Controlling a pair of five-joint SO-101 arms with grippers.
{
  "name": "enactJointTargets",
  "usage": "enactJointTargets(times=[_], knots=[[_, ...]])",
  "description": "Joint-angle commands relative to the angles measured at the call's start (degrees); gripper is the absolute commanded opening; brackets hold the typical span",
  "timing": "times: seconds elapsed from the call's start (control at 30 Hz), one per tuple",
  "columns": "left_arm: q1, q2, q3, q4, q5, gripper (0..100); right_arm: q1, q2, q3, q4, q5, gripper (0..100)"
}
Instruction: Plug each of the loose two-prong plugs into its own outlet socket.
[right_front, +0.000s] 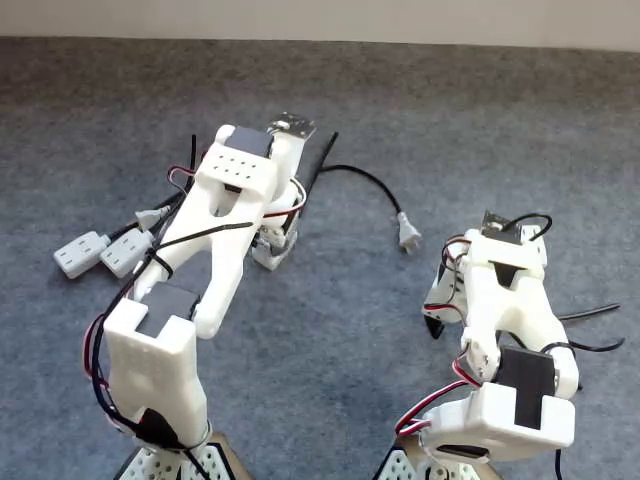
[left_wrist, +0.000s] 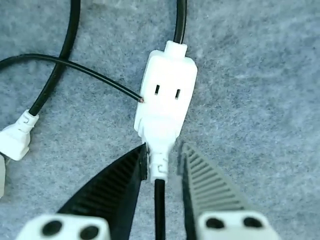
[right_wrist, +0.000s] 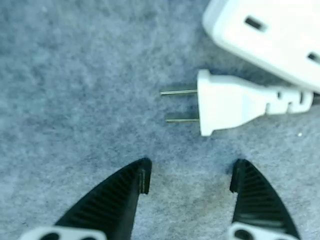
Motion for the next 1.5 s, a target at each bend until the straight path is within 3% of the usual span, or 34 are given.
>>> enactJointTargets(times=[0.0, 0.43, 0.63, 1.07, 1.27, 1.47], knots=[[-0.48, 0.31, -2.24, -0.53, -0.26, 7, 0.40, 0.31, 0.40, -2.77, 0.79, 25.7], [-0.40, 10.77, -8.13, -0.26, -0.26, 3, 0.40, 0.31, 0.40, -2.77, 0.70, 25.7], [-0.75, 17.10, -12.88, 4.75, -0.26, 2, 0.48, 0.31, 0.40, -2.77, 0.70, 25.7], [-0.75, 21.23, -11.82, 3.96, 0.97, 3, 0.48, 0.31, 0.40, -2.77, 0.70, 25.7], [-0.92, 16.40, -16.92, 6.51, 4.92, 17, 0.48, 0.31, 0.40, -2.77, 0.70, 25.7], [-0.92, 12.35, -21.14, 8.35, 4.66, 19, 0.48, 0.31, 0.40, -2.77, 0.70, 25.7]])
